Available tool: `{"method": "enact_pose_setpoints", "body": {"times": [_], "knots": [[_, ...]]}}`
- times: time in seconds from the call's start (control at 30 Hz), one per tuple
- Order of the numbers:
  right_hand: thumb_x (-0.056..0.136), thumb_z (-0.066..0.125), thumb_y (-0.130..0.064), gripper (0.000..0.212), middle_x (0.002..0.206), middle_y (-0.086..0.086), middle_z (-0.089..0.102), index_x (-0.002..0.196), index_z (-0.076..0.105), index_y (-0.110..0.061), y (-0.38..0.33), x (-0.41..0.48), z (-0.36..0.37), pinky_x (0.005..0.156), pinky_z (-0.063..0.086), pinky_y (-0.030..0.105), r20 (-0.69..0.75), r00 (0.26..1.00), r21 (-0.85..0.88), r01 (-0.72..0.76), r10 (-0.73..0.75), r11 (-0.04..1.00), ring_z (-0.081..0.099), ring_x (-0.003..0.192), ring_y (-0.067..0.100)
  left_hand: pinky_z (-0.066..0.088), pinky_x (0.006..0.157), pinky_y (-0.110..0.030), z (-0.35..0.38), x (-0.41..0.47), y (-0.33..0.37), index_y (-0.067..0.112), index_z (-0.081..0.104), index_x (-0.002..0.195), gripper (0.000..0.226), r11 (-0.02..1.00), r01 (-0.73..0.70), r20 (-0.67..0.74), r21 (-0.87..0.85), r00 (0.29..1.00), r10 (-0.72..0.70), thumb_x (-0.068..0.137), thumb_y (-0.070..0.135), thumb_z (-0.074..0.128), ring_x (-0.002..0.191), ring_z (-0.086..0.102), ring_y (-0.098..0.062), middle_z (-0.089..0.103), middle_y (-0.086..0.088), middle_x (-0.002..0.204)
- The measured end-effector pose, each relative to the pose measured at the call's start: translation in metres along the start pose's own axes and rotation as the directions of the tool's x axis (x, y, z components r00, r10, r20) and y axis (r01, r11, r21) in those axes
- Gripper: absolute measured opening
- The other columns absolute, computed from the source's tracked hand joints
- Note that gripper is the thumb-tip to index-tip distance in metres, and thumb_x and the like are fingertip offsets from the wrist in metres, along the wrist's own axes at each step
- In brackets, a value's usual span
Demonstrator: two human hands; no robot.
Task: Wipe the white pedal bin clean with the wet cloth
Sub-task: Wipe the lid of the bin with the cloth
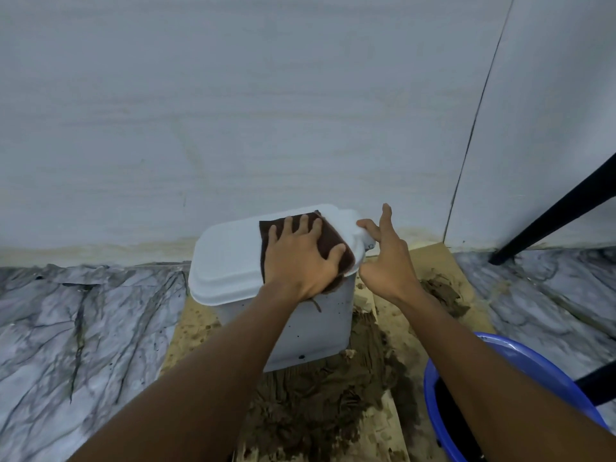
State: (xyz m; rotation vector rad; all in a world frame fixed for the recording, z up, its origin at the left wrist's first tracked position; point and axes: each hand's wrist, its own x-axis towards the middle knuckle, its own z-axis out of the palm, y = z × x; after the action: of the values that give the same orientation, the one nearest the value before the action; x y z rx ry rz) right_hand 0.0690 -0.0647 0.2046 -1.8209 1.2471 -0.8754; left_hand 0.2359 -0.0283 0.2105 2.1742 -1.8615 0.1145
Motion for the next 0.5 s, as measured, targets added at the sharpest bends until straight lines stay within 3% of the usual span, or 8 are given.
{"method": "enact_pose_setpoints", "body": {"times": [0.07,0.13,0.27,0.37,0.4,0.5], "knots": [[0.081,0.057,0.011,0.109,0.148,-0.011,0.045,0.156,-0.013,-0.026,0.0,0.0,0.0,0.061,0.043,0.015,0.005,1.0,0.002,0.01,-0.01,1.0,0.051,0.117,0.009,0.012,0.122,-0.053,0.004,0.003,0.013,0.023,0.033,0.155,0.083,1.0,-0.026,-0.01,0.009,1.0,0.026,0.087,0.07,0.031,0.15,0.02,-0.03,0.032,-0.004,0.161],[0.082,0.056,0.01,0.109,0.148,-0.012,0.045,0.156,-0.013,-0.027,0.001,0.001,0.001,0.056,0.043,0.019,0.004,1.0,0.015,0.026,-0.026,1.0,0.056,0.103,0.015,0.013,0.122,-0.053,0.008,0.008,0.022,0.022,0.035,0.154,0.082,1.0,-0.022,-0.022,0.01,1.0,0.022,0.085,0.068,0.033,0.15,0.022,-0.03,0.035,-0.004,0.16],[0.08,0.056,0.012,0.11,0.143,-0.014,0.048,0.156,-0.014,-0.026,0.003,0.007,0.002,0.058,0.042,0.013,0.012,1.0,0.031,0.029,-0.029,0.999,0.055,0.117,0.01,0.017,0.121,-0.054,0.013,0.019,0.034,0.022,0.042,0.15,0.079,0.999,0.045,-0.047,-0.021,0.998,-0.046,0.083,0.064,0.036,0.147,0.028,-0.03,0.042,-0.003,0.155],[0.078,0.057,0.014,0.112,0.129,-0.018,0.05,0.157,-0.013,-0.024,0.005,0.01,0.004,0.061,0.048,0.009,0.028,0.999,0.044,0.021,-0.022,0.999,0.056,0.094,-0.001,0.02,0.119,-0.054,0.015,0.028,0.04,0.022,0.045,0.147,0.075,0.995,0.091,-0.047,-0.032,0.995,-0.092,0.083,0.061,0.038,0.145,0.031,-0.031,0.046,-0.004,0.152],[0.077,0.057,0.015,0.113,0.13,-0.016,0.051,0.157,-0.013,-0.024,0.005,0.011,0.004,0.064,0.048,0.007,0.032,0.999,0.053,0.019,-0.021,0.998,0.055,0.094,-0.003,0.022,0.119,-0.054,0.015,0.03,0.043,0.021,0.046,0.146,0.073,0.995,0.099,-0.05,-0.028,0.994,-0.1,0.085,0.06,0.038,0.144,0.033,-0.031,0.048,-0.004,0.151],[0.077,0.058,0.016,0.112,0.143,-0.01,0.047,0.157,-0.011,-0.023,0.004,0.011,0.005,0.069,0.046,0.003,0.045,0.998,0.055,0.03,-0.033,0.998,0.049,0.115,-0.001,0.027,0.116,-0.053,0.013,0.035,0.047,0.019,0.052,0.14,0.064,0.995,0.092,-0.056,-0.022,0.994,-0.094,0.09,0.056,0.037,0.136,0.042,-0.03,0.055,-0.004,0.142]]}}
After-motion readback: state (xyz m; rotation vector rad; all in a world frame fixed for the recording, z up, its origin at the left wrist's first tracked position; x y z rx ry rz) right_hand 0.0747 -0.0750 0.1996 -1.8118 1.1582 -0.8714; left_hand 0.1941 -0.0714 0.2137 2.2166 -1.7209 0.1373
